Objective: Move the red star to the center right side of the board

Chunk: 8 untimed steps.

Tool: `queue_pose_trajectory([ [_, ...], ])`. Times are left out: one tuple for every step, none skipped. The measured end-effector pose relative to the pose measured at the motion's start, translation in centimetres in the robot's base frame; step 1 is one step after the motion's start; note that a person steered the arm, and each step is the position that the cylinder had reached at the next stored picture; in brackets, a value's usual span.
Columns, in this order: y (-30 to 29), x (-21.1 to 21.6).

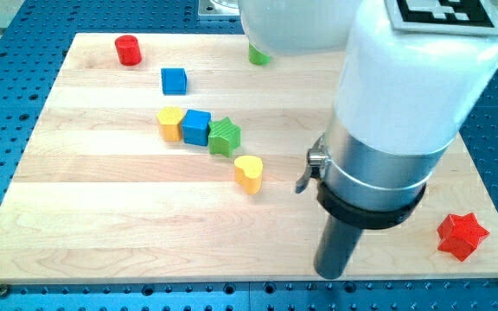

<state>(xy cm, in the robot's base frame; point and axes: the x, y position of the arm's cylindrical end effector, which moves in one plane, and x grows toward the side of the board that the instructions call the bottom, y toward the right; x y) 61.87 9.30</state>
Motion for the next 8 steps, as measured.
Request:
queue_pose_trajectory([
  [5.4, 0.0],
  [7.1, 0.0],
  [9.0, -0.1],
  [12.6, 0.0],
  [16.0, -1.6],
  [17.1, -4.9],
  [18.9, -9.6],
  [19.9, -8.7],
])
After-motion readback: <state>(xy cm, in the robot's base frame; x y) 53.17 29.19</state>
